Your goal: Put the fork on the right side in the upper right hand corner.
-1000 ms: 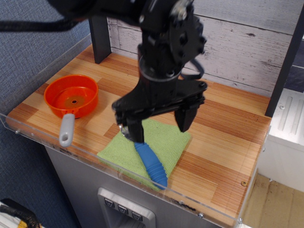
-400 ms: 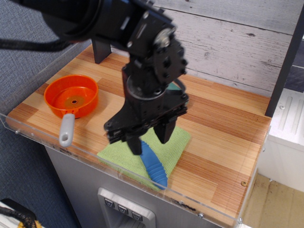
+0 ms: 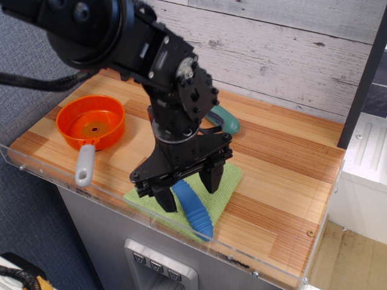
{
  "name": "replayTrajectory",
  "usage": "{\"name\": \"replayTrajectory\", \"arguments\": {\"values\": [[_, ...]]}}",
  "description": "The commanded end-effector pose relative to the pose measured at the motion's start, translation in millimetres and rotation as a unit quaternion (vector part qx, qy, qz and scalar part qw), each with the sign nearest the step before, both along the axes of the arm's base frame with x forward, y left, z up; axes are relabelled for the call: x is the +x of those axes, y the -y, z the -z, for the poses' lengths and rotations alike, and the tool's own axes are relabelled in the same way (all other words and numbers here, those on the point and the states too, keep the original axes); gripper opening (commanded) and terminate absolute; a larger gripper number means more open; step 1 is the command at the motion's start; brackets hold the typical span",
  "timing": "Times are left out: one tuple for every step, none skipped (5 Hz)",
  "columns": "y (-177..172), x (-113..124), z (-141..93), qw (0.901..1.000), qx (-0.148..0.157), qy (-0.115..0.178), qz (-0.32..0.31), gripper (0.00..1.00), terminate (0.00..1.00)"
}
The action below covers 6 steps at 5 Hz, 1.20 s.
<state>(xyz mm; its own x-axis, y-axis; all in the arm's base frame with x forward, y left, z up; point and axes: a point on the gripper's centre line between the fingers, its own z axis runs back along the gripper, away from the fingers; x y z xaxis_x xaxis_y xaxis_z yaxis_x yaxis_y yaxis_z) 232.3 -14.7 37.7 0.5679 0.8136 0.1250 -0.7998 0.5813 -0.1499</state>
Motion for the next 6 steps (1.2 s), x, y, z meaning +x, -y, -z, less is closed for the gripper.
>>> {"name": "replayTrajectory", "arguments": {"values": [[2.5,4.0,1.9,0.9999,0.003,0.007,0.013,1.0,0.0],[0.5,5.2,6.5,0.9999,0.004,0.0,0.017,1.0,0.0],[-0.5,6.0,10.3,0.9999,0.002,-0.005,0.016,1.0,0.0],[0.0,6.4,11.9,0.9998,0.002,-0.008,0.016,1.0,0.0],[0.4,6.3,10.0,0.9999,0.001,-0.007,0.015,0.0,0.0],[-0.3,6.0,1.2,1.0,0.0,0.001,0.01,0.0,0.0]]}}
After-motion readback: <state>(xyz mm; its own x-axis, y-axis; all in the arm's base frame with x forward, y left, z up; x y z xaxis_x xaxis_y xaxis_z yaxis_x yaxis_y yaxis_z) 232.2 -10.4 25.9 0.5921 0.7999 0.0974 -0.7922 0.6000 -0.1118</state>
